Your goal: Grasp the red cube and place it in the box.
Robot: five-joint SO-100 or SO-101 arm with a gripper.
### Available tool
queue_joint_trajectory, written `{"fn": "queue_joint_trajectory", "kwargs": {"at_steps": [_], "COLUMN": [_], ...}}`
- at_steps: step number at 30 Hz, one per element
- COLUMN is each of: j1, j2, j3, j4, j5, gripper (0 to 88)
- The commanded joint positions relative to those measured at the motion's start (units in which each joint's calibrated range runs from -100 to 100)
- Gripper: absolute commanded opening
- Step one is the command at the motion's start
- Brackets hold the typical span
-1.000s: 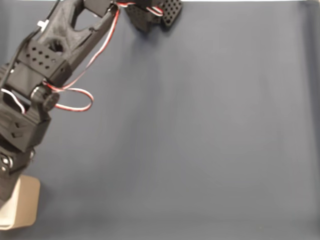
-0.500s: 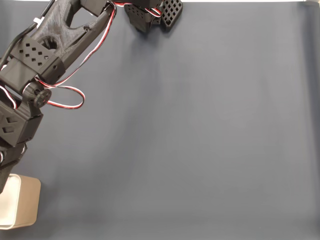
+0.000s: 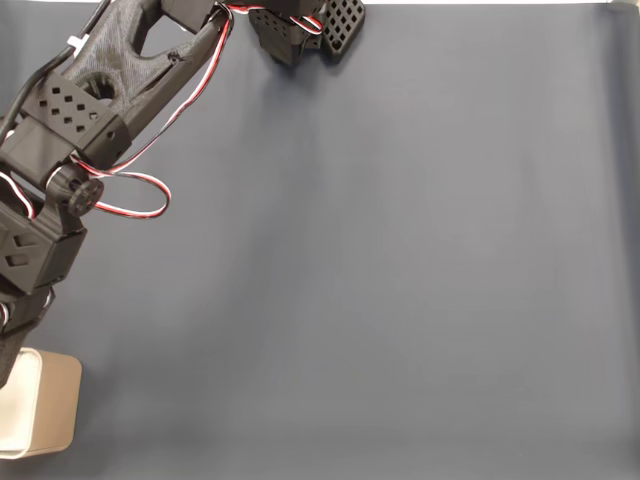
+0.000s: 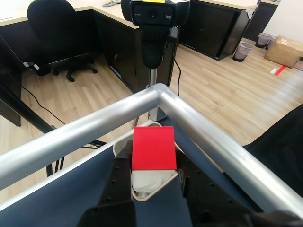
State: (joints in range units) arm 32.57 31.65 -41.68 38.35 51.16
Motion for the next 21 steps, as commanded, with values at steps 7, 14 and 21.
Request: {"fn": "queue_joint_trajectory", "kwargs": {"at_steps": [7, 14, 21], "j1": [-0.5, -0.8, -1.0], "j2": [-1.1, -0.4, 0.0], "j3": [-3.3, -3.4, -3.4], "j4": [-1.4, -1.9, -2.1], "j5": [0.6, 0.8, 0.8], "gripper": [0.0, 0.0, 0.0]}}
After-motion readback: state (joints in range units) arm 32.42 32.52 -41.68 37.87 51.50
